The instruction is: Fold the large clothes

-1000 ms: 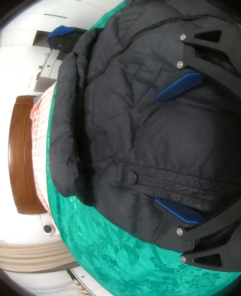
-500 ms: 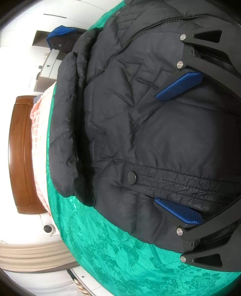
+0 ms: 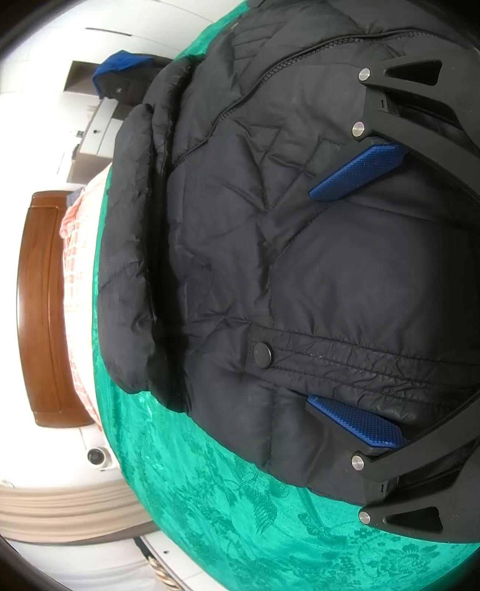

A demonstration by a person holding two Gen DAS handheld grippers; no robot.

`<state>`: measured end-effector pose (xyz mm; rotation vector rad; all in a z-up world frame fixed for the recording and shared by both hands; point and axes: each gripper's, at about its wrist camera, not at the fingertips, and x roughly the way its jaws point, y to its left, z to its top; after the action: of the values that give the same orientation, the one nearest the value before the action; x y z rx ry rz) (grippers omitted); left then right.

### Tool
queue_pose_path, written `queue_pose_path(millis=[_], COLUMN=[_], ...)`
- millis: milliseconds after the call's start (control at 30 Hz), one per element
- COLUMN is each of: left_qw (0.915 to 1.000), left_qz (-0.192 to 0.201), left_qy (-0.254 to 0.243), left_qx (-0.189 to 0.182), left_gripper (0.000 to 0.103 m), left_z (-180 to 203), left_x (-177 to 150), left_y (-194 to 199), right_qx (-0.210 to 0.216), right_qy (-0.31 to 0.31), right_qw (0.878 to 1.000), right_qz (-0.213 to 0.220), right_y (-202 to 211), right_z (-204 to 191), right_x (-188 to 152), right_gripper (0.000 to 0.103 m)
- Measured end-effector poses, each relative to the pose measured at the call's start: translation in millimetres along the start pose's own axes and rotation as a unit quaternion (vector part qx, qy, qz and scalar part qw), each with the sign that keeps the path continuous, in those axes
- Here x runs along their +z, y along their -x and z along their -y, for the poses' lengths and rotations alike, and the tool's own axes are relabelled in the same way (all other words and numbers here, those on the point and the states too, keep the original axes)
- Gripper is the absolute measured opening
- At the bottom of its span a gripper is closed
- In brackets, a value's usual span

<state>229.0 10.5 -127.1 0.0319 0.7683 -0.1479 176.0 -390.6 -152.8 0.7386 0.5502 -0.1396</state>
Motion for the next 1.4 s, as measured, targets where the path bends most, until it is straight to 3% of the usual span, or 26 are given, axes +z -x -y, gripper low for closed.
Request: queue_pose_path(millis=[1400], left_qw=[1.0000], left_qz=[0.001], left_qy=[-0.001], left_qx=[0.001], left_gripper=[0.103], left_z=[-4.7], left_x=[0.1], left_y=[-0.4], right_qx=[0.000], right_qy=[0.000], right_qw=[1.000], right_qz=[0.000], right_y=[0.1], right_z=[-0.3], right_x=[-0.1], right_gripper=[0.103])
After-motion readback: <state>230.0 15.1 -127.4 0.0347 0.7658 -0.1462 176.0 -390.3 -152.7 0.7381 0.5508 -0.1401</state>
